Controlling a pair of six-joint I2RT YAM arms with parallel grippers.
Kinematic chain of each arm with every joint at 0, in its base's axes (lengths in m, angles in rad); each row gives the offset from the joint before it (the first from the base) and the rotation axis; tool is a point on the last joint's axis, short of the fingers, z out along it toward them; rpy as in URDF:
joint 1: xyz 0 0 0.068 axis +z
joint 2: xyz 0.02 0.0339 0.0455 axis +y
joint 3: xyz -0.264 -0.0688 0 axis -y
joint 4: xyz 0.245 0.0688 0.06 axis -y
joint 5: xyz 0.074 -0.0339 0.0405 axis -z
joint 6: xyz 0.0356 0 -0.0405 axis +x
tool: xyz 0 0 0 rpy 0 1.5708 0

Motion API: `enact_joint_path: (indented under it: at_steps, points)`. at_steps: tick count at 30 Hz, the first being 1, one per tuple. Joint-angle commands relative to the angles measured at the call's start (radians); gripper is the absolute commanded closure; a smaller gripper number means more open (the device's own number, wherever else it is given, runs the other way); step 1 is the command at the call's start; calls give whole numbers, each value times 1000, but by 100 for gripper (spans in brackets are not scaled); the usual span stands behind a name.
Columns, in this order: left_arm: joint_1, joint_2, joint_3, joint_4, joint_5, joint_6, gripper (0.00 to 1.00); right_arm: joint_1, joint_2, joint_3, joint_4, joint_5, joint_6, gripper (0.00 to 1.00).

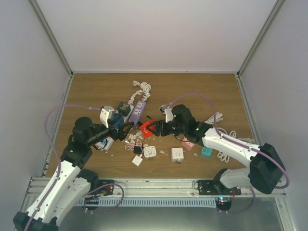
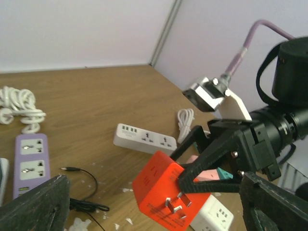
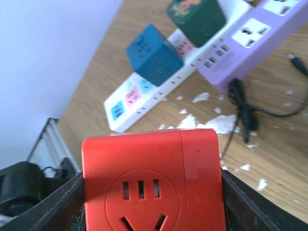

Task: Insert the plug

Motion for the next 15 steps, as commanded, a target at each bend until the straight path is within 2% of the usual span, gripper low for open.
enact_joint_path:
  at_steps: [1,4,10,13,15]
  points:
    - [-61,23,38,23,-24,-23,6,-5,-20,38,149,-159,80,48]
    - [-132,44,61,-9,-103,-11,6,-5,-17,55,139,-166,111,48]
    - [-248,79,85,-22,-154,65,7,-6,-13,106,62,-177,126,48]
    - [-294,94,91,-25,-160,143,7,-8,-31,109,50,-177,124,48]
    - [-332,95,92,-15,-156,266,7,-9,-50,110,39,-188,118,48]
